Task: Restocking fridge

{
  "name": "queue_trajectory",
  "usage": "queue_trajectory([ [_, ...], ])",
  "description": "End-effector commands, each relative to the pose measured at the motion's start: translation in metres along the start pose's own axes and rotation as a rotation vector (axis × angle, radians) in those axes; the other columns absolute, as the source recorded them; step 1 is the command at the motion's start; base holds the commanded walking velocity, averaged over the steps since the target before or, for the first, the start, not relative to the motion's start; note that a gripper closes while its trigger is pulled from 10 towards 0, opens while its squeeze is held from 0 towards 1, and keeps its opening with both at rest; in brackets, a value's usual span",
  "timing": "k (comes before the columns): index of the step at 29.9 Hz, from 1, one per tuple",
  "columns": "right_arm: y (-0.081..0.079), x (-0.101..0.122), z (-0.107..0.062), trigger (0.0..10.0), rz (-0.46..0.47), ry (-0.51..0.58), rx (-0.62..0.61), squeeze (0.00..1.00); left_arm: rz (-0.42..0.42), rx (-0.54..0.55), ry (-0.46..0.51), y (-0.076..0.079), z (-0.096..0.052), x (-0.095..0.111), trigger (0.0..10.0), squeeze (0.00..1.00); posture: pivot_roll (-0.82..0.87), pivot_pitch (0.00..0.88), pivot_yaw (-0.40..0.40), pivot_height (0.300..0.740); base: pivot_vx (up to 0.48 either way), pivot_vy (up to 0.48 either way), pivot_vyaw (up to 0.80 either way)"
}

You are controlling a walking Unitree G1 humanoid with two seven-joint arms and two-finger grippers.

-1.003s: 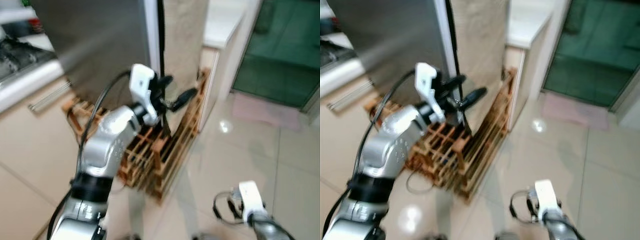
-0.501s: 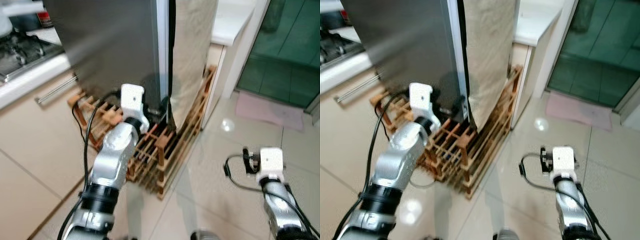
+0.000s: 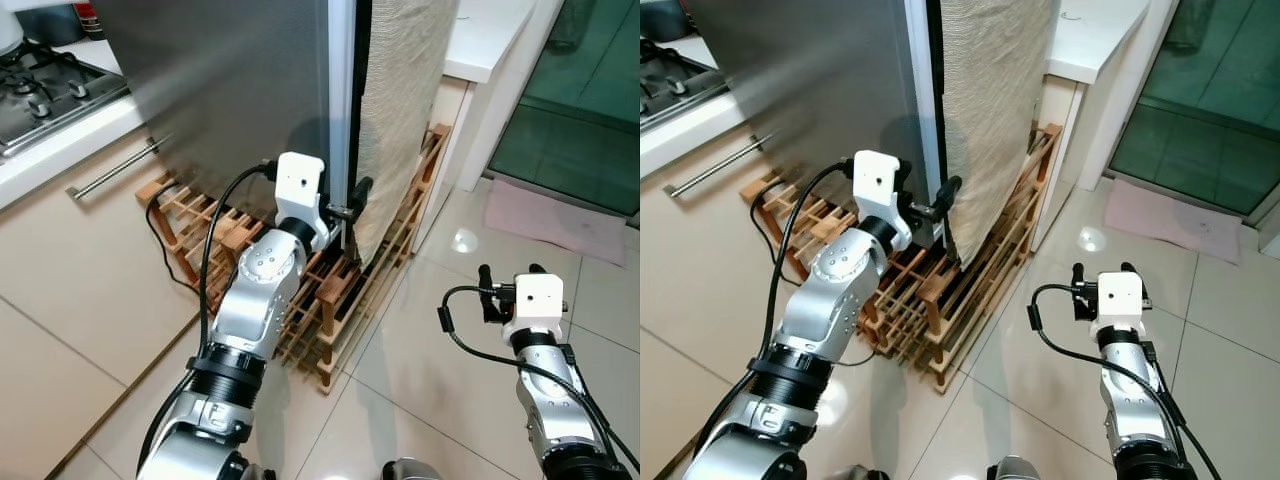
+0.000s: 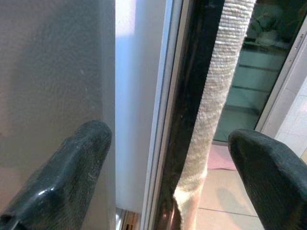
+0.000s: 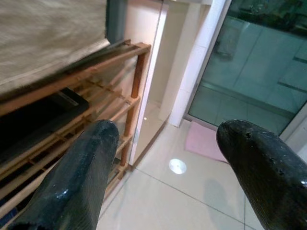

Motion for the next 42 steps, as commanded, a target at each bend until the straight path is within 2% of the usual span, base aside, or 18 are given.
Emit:
queue_trajectory([
  [1,-0.002,0.0,-0.002,10.0,0.0,-0.004,-0.001,0.0,-0.005,-0.015,0.024,0.004,0.006,0.007,10.0,0.0,-0.18,0.0,0.031,0.732,0.0,0.0,0.0],
  [7,-0.003,0.003,-0.006,10.0,-0.001,-0.007,-0.004,0.0,-0.019,-0.05,0.056,0.01,0.012,0.018,10.0,0.0,-0.19,0.0,0.036,0.732,0.0,0.0,0.0],
  [12,-0.002,0.0,-0.01,10.0,-0.002,-0.029,-0.009,0.0,-0.023,-0.155,0.08,0.028,0.013,0.025,10.0,0.0,-0.19,0.0,0.036,0.732,0.0,0.0,0.0],
  [16,-0.004,-0.002,-0.012,10.0,-0.002,-0.045,-0.005,0.0,0.012,-0.211,0.035,0.042,0.019,0.017,10.0,0.0,-0.19,0.0,0.037,0.732,0.0,0.0,0.0],
  [21,-0.006,-0.002,-0.012,10.0,0.0,-0.056,-0.003,0.0,0.048,-0.168,-0.083,0.046,0.032,0.001,10.0,0.0,-0.19,0.0,0.041,0.732,0.0,0.0,0.0],
  [25,-0.007,-0.006,-0.015,10.0,0.0,-0.069,-0.001,0.0,0.018,-0.159,-0.07,0.05,0.038,0.01,10.0,0.0,-0.2,0.0,0.044,0.732,0.0,0.0,0.0],
  [31,-0.004,-0.009,-0.02,10.0,-0.003,-0.084,-0.004,0.0,-0.026,-0.231,-0.006,0.049,0.033,0.023,10.0,0.0,-0.2,0.0,0.045,0.732,0.0,0.0,0.0],
  [36,-0.004,-0.012,-0.022,10.0,-0.004,-0.096,-0.002,0.0,-0.053,-0.272,0.005,0.046,0.022,0.024,10.0,0.0,-0.19,0.0,0.047,0.732,0.0,0.0,0.0],
  [39,-0.005,-0.013,-0.023,10.0,-0.004,-0.101,-0.001,0.0,-0.06,-0.268,0.018,0.038,0.017,0.028,10.0,0.0,-0.19,0.0,0.048,0.732,0.0,0.0,0.0],
  [42,-0.005,-0.014,-0.023,10.0,-0.002,-0.105,0.0,0.0,-0.037,-0.208,0.016,0.023,0.017,0.028,10.0,0.0,-0.19,0.0,0.047,0.732,0.0,0.0,0.0],
])
Point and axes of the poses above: a point about 5 cm out from each wrist's last joint towards the gripper, its own z axis pointing out of the wrist towards the gripper, its own x axis along the axis of the wrist's last joint, y = z × x, the point moved 3 cm from there along z, pointing out of the wrist towards the gripper, and after that the axes turned 8 degrees about z, right-handed, at the moved point
